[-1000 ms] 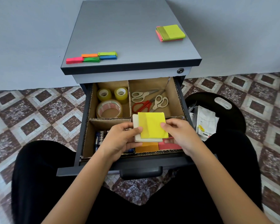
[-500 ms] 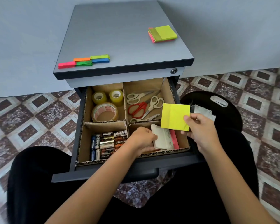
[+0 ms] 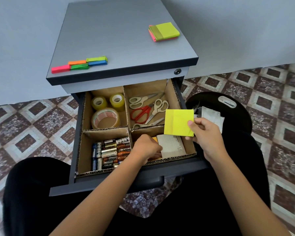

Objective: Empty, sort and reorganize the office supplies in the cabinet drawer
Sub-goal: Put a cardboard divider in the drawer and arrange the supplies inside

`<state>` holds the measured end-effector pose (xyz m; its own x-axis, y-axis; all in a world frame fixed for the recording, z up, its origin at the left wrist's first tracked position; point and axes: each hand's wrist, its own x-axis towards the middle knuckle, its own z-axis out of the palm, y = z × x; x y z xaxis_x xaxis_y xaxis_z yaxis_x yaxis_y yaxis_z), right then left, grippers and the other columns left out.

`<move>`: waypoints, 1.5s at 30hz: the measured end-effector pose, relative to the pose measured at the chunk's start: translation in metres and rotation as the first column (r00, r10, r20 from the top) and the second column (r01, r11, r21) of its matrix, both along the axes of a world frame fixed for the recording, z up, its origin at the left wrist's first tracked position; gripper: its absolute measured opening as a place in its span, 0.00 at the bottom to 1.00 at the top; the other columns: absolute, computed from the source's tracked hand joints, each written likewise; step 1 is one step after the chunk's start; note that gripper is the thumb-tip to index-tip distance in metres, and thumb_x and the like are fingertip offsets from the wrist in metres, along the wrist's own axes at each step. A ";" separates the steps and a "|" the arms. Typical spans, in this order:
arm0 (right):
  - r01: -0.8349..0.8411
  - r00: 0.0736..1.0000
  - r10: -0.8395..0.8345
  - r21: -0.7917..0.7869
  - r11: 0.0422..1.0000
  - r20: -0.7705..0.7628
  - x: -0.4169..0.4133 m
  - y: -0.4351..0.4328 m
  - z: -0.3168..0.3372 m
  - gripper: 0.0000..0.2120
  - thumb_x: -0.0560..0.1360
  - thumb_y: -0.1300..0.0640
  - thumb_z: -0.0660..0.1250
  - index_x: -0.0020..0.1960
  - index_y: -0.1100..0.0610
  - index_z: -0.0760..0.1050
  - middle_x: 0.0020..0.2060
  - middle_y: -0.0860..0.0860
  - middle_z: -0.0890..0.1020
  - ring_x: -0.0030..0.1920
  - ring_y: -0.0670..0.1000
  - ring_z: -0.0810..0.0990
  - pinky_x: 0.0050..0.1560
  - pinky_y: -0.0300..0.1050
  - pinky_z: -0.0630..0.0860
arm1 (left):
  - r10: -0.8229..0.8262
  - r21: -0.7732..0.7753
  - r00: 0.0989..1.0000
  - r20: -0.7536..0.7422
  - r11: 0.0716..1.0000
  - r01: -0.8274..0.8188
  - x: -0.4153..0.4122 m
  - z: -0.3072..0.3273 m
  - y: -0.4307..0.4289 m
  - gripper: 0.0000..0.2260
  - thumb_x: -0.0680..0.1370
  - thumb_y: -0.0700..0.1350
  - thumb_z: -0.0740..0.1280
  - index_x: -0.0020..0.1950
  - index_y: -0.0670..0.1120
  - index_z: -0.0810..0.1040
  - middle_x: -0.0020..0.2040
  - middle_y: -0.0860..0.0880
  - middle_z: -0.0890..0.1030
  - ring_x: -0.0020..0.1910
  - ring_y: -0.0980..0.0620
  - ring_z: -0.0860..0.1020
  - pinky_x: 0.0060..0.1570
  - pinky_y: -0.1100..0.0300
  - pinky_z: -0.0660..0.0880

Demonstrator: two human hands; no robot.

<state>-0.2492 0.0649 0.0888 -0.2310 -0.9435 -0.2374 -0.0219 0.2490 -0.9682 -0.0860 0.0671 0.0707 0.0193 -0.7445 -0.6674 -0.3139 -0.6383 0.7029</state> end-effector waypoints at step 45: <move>-0.449 0.685 0.587 0.384 0.807 -0.432 0.051 -0.002 0.002 0.04 0.75 0.59 0.68 0.48 0.59 0.76 0.46 0.56 0.82 0.49 0.55 0.80 0.47 0.45 0.74 | 0.312 -0.569 0.689 0.654 0.804 0.176 0.148 0.011 0.028 0.24 0.80 0.45 0.61 0.73 0.37 0.62 0.72 0.37 0.62 0.72 0.39 0.60 0.70 0.45 0.59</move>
